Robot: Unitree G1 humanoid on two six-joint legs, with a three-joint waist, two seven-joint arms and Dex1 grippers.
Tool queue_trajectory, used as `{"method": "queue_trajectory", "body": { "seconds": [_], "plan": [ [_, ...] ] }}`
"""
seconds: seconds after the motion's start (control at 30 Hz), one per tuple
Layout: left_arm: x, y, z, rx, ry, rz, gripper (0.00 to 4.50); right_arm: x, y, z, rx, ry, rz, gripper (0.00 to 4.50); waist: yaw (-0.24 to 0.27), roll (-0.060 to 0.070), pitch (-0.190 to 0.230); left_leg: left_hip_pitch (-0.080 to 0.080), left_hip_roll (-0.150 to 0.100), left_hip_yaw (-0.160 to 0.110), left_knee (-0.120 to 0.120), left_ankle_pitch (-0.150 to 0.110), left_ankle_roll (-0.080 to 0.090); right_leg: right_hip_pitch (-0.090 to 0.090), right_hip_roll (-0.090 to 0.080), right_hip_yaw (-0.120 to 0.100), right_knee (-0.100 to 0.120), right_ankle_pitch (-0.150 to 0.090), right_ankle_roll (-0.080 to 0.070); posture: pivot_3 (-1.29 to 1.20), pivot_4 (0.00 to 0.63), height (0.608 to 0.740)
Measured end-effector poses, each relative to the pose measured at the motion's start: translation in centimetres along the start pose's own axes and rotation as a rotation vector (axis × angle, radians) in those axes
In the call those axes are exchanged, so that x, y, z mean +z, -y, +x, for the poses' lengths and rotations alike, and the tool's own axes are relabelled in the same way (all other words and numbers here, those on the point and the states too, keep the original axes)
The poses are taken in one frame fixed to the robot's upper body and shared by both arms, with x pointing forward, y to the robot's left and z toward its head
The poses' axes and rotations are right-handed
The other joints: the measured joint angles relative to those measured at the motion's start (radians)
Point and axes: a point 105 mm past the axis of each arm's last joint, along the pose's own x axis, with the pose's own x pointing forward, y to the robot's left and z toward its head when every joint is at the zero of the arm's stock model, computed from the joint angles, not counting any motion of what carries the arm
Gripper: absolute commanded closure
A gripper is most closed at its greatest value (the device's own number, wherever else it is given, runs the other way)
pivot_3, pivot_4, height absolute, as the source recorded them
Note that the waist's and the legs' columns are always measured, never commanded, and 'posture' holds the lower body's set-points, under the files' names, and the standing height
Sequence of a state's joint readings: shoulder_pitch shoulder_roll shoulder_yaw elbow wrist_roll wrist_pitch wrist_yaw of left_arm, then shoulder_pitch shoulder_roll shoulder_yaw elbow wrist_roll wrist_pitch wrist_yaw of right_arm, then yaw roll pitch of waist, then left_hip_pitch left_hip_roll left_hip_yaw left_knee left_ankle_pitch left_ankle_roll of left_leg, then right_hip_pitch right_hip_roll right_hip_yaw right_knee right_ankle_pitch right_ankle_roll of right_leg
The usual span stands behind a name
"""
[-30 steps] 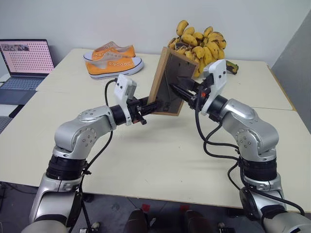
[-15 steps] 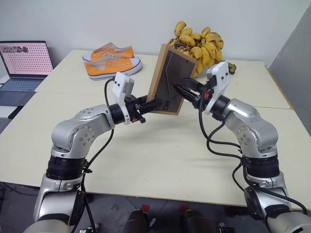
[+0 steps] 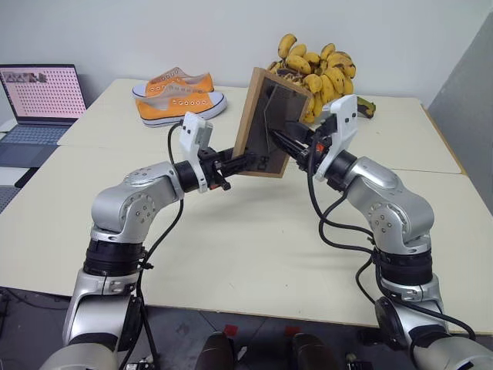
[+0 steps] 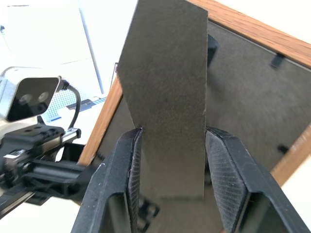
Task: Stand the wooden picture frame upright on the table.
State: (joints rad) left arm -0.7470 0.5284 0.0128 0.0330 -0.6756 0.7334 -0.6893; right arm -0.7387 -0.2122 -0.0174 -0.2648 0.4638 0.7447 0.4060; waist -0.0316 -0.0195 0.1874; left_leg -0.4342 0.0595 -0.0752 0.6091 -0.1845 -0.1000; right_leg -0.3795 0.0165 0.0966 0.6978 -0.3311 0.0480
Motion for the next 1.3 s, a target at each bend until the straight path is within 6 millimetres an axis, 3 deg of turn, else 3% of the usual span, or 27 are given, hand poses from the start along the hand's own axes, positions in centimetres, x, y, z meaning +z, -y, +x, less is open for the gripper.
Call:
{"method": "queue_trajectory", "body": {
  "seconds": [0.17,0.5,0.7,0.9,0.93,1.13,1.3],
  "plan": [
    [-0.1,-1.1,0.4,0.013,-0.012,-0.015,3.22,-0.7,0.4,-0.7,-0.032,-0.023,0.007,2.48,-0.001,0.0,0.0,0.0,0.0,0.0,0.0,0.0,0.0,0.0,0.0,0.0,0.0,0.0,0.0,0.0,0.15,0.74],
    [0.4,-1.1,0.9,-0.001,-0.009,-0.011,3.22,-0.3,0.7,-0.8,-0.049,-0.007,-0.004,2.48,-0.002,0.0,0.0,0.0,0.0,0.0,0.0,0.0,0.0,0.0,0.0,0.0,0.0,0.0,0.0,0.0,0.15,0.74],
    [0.5,-1.1,0.9,0.005,-0.014,-0.019,3.22,-0.6,1.2,-0.9,-0.038,-0.032,-0.1,2.48,-0.002,0.0,0.0,0.0,0.0,0.0,0.0,0.0,0.0,0.0,0.0,0.0,0.0,0.0,0.0,0.0,0.15,0.74],
    [0.8,-1.5,0.6,0.029,0.0,-0.022,3.22,-1.2,3.1,-1.7,-0.067,-0.086,-0.19,1.21,-0.002,0.0,0.0,0.0,0.0,0.0,0.0,0.0,0.0,0.0,0.0,0.0,0.0,0.0,0.0,0.0,0.15,0.74],
    [0.8,-1.5,0.6,0.03,-0.001,-0.024,3.22,-1.2,3.4,-1.8,-0.072,-0.1,-0.23,1.21,-0.001,0.0,0.0,0.0,0.0,0.0,0.0,0.0,0.0,0.0,0.0,0.0,0.0,0.0,0.0,0.0,0.15,0.74],
    [0.6,-1.0,0.3,0.019,-0.039,-0.081,3.22,-3.5,5.1,-5.1,-0.079,-0.197,-0.435,1.21,0.001,0.0,0.0,0.0,-0.001,0.0,0.0,0.0,0.0,0.0,0.0,0.0,-0.001,0.0,0.0,0.0,0.15,0.74],
    [-0.2,-0.3,-1.5,0.018,-0.135,-0.303,3.22,-5.4,7.5,-8.3,-0.092,-0.253,-0.711,1.21,-0.007,-0.001,0.0,0.0,-0.001,0.0,0.001,0.0,0.0,0.0,0.0,0.001,0.0,0.0,0.0,0.0,0.15,0.74]
  ]
}}
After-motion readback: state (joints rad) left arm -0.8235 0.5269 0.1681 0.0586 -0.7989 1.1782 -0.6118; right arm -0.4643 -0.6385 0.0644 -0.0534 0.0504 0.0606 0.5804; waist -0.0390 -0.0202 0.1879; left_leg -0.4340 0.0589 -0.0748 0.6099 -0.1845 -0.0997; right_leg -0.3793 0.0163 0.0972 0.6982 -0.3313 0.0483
